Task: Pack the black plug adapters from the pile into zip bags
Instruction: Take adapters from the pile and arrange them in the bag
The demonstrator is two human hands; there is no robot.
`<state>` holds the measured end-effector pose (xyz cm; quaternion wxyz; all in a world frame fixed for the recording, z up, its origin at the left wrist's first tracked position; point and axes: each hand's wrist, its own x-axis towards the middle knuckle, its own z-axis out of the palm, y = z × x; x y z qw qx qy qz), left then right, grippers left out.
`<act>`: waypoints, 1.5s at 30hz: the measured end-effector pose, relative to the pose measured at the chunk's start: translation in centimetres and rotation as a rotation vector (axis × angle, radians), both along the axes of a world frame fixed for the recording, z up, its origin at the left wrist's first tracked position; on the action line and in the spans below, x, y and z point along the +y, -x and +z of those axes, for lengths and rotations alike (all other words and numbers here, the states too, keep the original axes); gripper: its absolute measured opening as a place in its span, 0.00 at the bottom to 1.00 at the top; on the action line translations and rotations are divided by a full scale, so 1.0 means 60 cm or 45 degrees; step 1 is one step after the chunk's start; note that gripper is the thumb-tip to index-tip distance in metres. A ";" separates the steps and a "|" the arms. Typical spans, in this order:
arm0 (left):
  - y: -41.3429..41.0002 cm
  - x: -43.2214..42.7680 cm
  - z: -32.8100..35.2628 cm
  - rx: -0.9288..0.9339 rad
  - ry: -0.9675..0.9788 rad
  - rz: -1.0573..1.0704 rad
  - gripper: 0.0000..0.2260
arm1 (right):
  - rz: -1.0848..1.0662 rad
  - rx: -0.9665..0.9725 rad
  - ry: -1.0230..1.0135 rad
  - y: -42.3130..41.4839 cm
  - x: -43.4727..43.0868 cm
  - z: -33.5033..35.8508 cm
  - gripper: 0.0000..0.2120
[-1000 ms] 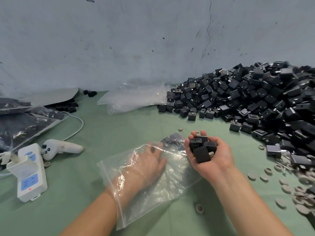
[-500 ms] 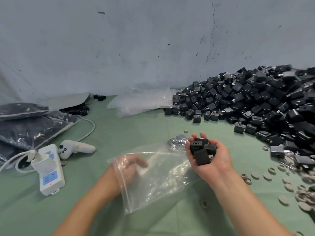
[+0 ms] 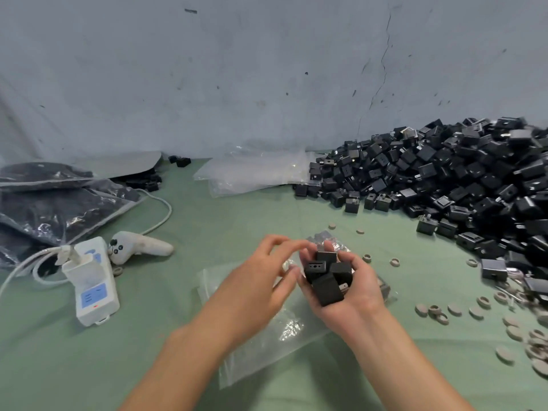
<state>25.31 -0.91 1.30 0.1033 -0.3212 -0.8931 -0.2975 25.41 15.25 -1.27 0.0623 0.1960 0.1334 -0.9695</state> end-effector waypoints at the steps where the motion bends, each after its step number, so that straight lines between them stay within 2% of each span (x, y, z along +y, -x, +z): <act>1: 0.003 0.004 -0.009 0.016 0.128 -0.036 0.17 | 0.019 -0.009 -0.040 -0.002 -0.004 -0.001 0.09; 3: 0.006 0.005 -0.020 0.110 0.279 -0.038 0.19 | 0.052 -0.031 -0.097 -0.003 -0.005 -0.001 0.09; 7: -0.003 0.007 -0.019 0.225 0.180 -0.036 0.13 | 0.086 -0.042 -0.069 -0.003 0.000 0.001 0.10; 9: -0.011 0.009 -0.017 0.153 0.041 0.008 0.11 | 0.101 -0.016 -0.027 -0.004 -0.001 0.006 0.11; 12: -0.026 0.006 0.000 -0.047 -0.323 0.133 0.10 | 0.109 0.007 0.034 -0.007 -0.001 0.017 0.12; 14: -0.021 -0.016 0.015 -0.188 -0.584 0.264 0.11 | 0.091 -0.009 0.100 -0.011 0.004 0.026 0.10; 16: -0.001 -0.062 0.026 -0.278 -0.715 0.455 0.09 | 0.068 -0.050 0.131 -0.013 0.017 0.033 0.10; 19: 0.027 -0.164 0.024 -0.412 -0.601 0.782 0.07 | 0.014 -0.097 0.130 -0.014 0.042 0.040 0.10; 22: 0.025 -0.230 -0.002 -0.608 -0.326 0.939 0.08 | -0.041 -0.097 0.073 -0.011 0.062 0.043 0.11; 25: 0.007 -0.232 -0.029 -0.784 -0.139 0.743 0.05 | -0.076 -0.094 0.037 -0.005 0.072 0.042 0.11; 27: -0.008 -0.210 -0.036 -0.874 -0.198 0.551 0.05 | -0.093 -0.104 0.013 0.001 0.073 0.039 0.10; 29: -0.018 -0.180 -0.040 -0.900 -0.370 0.373 0.09 | -0.105 -0.125 -0.001 0.006 0.070 0.035 0.09; 31: -0.020 -0.154 -0.051 -0.831 -0.541 0.283 0.11 | -0.111 -0.144 -0.021 0.009 0.067 0.031 0.09; 32: -0.018 -0.144 -0.059 -0.689 -0.487 0.310 0.09 | -0.115 -0.147 -0.033 0.010 0.066 0.029 0.09; 34: -0.010 -0.126 -0.074 -0.267 -0.172 0.433 0.05 | -0.120 -0.147 -0.050 0.011 0.066 0.028 0.09; 35: -0.009 -0.117 -0.077 -0.128 -0.091 0.475 0.06 | -0.121 -0.145 -0.057 0.011 0.067 0.029 0.10; 38: -0.002 -0.091 -0.081 0.033 0.162 0.438 0.13 | -0.116 -0.144 -0.071 0.012 0.071 0.030 0.10; 39: 0.000 -0.086 -0.083 0.060 0.236 0.408 0.15 | -0.115 -0.147 -0.072 0.013 0.072 0.031 0.10; 42: 0.000 -0.093 -0.084 -0.069 0.064 0.325 0.10 | -0.117 -0.141 -0.065 0.015 0.076 0.031 0.10; 45: -0.005 -0.113 -0.093 -0.132 0.041 0.314 0.08 | -0.113 -0.140 -0.055 0.019 0.080 0.031 0.10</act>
